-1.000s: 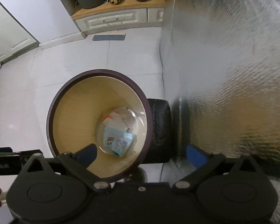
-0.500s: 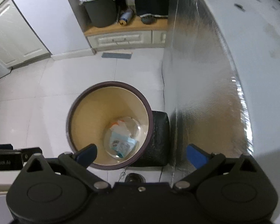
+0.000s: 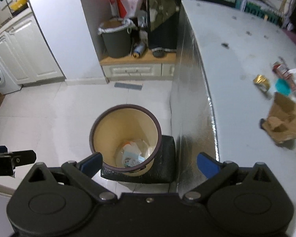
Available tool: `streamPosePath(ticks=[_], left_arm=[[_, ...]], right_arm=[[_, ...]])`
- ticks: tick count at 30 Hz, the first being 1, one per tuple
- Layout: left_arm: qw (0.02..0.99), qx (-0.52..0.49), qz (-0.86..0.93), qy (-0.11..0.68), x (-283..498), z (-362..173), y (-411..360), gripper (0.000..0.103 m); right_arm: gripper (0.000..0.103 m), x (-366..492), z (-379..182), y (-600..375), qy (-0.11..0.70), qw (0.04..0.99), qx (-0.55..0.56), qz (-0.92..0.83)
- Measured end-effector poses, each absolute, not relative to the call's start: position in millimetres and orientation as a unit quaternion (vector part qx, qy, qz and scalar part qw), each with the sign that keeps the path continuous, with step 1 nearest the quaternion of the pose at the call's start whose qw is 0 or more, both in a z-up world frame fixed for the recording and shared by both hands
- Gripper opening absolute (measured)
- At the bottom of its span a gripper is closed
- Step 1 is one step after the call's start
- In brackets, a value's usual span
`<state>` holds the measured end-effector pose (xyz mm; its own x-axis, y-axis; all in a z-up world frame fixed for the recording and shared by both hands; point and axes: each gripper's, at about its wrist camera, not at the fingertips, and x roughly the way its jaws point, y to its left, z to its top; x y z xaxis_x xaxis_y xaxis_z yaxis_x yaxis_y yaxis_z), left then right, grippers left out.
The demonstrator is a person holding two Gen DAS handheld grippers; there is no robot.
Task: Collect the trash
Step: 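Move both open tools back over the table toward the remaining trash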
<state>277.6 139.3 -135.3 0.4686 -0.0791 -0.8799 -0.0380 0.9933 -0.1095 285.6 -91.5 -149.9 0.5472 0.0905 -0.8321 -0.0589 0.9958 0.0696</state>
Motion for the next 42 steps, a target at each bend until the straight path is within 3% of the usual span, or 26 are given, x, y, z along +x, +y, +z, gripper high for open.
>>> streamPosePath(ticks=[25,42], left_arm=[[0.914,-0.039,-0.059,0.399,160.9,-19.1,119.8,0.103],[0.923,-0.022,-0.121,0.365,178.6,1.0,1.7,0.103]], right_arm=[[0.103,139.5,-31.8,-111.4,0.352,0.936,0.023,0.016],[0.103,111.6,-10.3,-234.9,0.312,0.946,0.056,-0.066]])
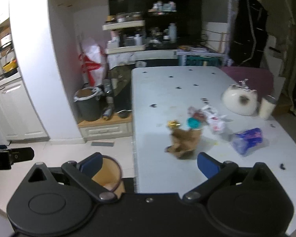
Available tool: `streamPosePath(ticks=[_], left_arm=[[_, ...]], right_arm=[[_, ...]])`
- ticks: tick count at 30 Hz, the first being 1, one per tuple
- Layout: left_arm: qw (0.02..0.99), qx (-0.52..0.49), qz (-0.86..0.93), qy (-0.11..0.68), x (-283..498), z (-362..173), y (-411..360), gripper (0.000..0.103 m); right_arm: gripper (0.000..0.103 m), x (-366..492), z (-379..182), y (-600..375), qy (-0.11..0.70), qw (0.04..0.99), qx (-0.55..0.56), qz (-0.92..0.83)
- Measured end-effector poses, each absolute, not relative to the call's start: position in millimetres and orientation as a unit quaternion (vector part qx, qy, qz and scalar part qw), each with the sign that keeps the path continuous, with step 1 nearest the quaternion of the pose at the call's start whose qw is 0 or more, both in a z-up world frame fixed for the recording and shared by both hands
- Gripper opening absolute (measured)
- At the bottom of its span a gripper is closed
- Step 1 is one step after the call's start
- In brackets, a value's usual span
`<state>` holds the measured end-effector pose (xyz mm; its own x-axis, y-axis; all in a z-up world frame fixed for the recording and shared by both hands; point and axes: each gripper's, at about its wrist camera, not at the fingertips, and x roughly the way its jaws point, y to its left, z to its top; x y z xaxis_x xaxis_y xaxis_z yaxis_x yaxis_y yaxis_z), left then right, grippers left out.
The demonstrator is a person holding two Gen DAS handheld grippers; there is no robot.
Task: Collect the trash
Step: 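Move both open tools back over the table toward the remaining trash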
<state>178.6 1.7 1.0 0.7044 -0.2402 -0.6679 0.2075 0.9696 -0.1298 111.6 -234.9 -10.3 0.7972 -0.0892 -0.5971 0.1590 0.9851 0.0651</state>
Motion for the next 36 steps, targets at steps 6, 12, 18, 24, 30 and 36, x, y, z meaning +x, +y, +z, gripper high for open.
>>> streamPosePath(ticks=[6,12,18,24,30,36], left_arm=[[0.923,-0.029,-0.112,0.366,188.3,-0.7,-69.5,0.103],[0.922,-0.042,-0.093,0.373,197.2,-8.4,-136.6,0.103],[0.918,-0.046,-0.107,0.379,206.0,-19.3,-191.9,0.103],[0.914,-0.029,-0.136,0.382,213.0,-36.3,-237.9,0.103],[0.91,-0.001,-0.155,0.385,229.1,-55.9,-269.2,0.103],[0.909,0.068,-0.176,0.371,245.4,-76.5,-294.7,0.103]], right_arm=[[0.103,120.6,-11.5,-320.7,0.307,0.946,0.063,-0.08],[0.103,138.7,-20.9,-404.8,0.313,0.944,0.066,-0.08],[0.103,161.1,-44.9,-478.1,0.334,0.935,0.07,-0.095],[0.103,192.3,-81.7,-544.2,0.371,0.912,0.129,-0.113],[0.103,229.7,-125.3,-577.2,0.403,0.867,0.246,-0.159],[0.103,281.1,-172.0,-583.3,0.435,0.805,0.342,-0.213]])
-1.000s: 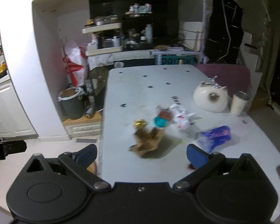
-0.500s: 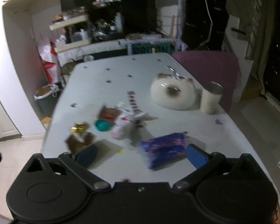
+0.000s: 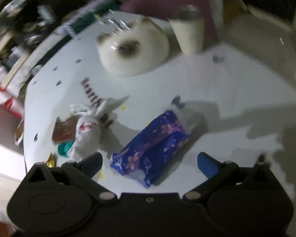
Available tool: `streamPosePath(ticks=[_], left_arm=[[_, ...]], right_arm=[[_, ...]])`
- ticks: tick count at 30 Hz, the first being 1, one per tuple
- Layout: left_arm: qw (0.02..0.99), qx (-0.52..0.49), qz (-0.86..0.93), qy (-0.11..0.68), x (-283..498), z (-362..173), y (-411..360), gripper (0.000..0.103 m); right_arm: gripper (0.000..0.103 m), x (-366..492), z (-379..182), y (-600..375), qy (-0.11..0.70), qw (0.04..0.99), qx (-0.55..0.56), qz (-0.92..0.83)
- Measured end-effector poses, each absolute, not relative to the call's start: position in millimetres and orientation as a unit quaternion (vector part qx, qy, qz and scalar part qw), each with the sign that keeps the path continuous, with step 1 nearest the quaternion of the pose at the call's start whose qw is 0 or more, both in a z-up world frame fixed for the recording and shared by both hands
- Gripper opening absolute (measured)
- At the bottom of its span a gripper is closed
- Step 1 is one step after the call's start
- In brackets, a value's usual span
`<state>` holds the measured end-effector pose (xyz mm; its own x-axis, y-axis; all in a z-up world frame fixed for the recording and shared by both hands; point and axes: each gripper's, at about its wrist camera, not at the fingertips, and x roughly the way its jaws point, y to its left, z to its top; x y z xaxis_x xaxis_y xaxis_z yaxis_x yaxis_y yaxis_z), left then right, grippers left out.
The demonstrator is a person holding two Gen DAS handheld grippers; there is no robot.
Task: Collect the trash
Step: 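Grasp the crumpled cardboard with the left tool while the right tool grasps the blue floral wrapper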
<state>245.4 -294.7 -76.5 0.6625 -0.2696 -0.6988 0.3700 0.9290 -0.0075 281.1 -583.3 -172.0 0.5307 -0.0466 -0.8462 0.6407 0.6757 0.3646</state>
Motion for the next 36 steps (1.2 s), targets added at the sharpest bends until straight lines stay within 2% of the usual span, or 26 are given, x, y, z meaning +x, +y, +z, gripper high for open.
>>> streamPosePath(ticks=[4,8,17,26,29,33,36], left_arm=[[0.901,0.119,-0.188,0.373,263.3,-97.2,-307.1,0.103],[0.891,0.145,-0.193,0.385,288.3,-120.0,-311.9,0.103],[0.862,0.251,-0.229,0.377,325.6,-170.1,-331.5,0.103],[0.848,0.268,-0.241,0.389,354.0,-194.6,-339.2,0.103],[0.846,0.252,-0.255,0.395,361.9,-194.3,-339.1,0.103],[0.844,0.203,-0.269,0.416,371.4,-192.1,-335.4,0.089],[0.848,0.192,-0.267,0.416,372.2,-191.5,-335.3,0.085]], right_arm=[[0.103,305.3,-190.9,-578.5,0.45,0.792,0.345,-0.226],[0.103,308.4,-201.2,-575.3,0.466,0.804,0.285,-0.235],[0.103,269.4,-207.8,-609.1,0.485,0.806,0.255,-0.222],[0.102,260.0,-200.8,-613.2,0.471,0.843,0.202,-0.165],[0.094,267.2,-200.3,-609.8,0.475,0.849,0.181,-0.146],[0.082,275.1,-199.7,-611.4,0.478,0.844,0.207,-0.133],[0.076,277.2,-197.7,-608.5,0.472,0.846,0.215,-0.127]])
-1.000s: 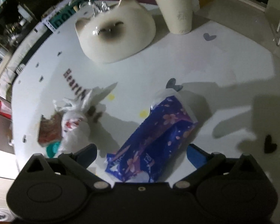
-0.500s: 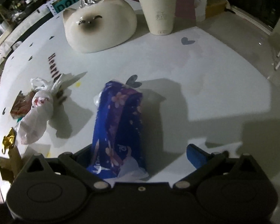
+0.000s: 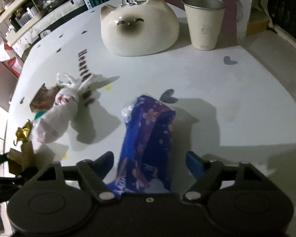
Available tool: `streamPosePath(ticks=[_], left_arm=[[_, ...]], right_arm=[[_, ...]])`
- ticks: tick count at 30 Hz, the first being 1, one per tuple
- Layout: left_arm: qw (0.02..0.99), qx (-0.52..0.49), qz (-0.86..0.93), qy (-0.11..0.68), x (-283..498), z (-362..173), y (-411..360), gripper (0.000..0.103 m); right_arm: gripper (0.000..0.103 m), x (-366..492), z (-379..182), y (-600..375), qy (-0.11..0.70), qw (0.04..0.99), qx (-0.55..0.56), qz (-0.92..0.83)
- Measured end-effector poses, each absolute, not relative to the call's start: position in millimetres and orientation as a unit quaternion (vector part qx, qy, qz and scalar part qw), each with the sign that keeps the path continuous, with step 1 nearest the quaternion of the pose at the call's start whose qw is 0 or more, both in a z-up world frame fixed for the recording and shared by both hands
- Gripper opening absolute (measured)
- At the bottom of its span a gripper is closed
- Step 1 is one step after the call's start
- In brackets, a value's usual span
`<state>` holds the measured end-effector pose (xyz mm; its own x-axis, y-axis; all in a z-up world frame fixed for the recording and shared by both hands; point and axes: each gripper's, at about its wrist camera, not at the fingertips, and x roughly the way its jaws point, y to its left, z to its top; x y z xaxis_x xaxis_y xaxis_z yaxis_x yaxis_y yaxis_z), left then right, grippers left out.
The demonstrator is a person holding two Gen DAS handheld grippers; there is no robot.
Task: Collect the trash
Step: 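Grasp the crumpled cardboard with the left tool while the right tool grasps the blue floral wrapper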
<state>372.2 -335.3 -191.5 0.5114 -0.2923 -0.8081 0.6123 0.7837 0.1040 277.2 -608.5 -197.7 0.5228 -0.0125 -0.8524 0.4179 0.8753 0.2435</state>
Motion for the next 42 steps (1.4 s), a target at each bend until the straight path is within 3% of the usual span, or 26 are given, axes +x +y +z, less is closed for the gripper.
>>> streamPosePath(ticks=[4,10,16,42], left_arm=[[0.856,0.166,-0.251,0.419,373.3,-184.2,-332.9,0.067],[0.858,0.142,-0.228,0.437,370.3,-179.1,-329.8,0.061],[0.855,0.105,-0.217,0.46,353.5,-172.5,-323.9,0.057],[0.877,-0.014,-0.165,0.451,236.8,-93.7,-261.0,0.056]], right_arm=[[0.061,278.4,-197.3,-602.8,0.472,0.846,0.218,-0.119],[0.032,271.8,-197.6,-594.9,0.48,0.844,0.211,-0.114],[0.013,255.3,-193.0,-591.3,0.48,0.843,0.215,-0.113],[0.009,178.2,-123.3,-494.1,0.438,0.888,0.133,-0.039]])
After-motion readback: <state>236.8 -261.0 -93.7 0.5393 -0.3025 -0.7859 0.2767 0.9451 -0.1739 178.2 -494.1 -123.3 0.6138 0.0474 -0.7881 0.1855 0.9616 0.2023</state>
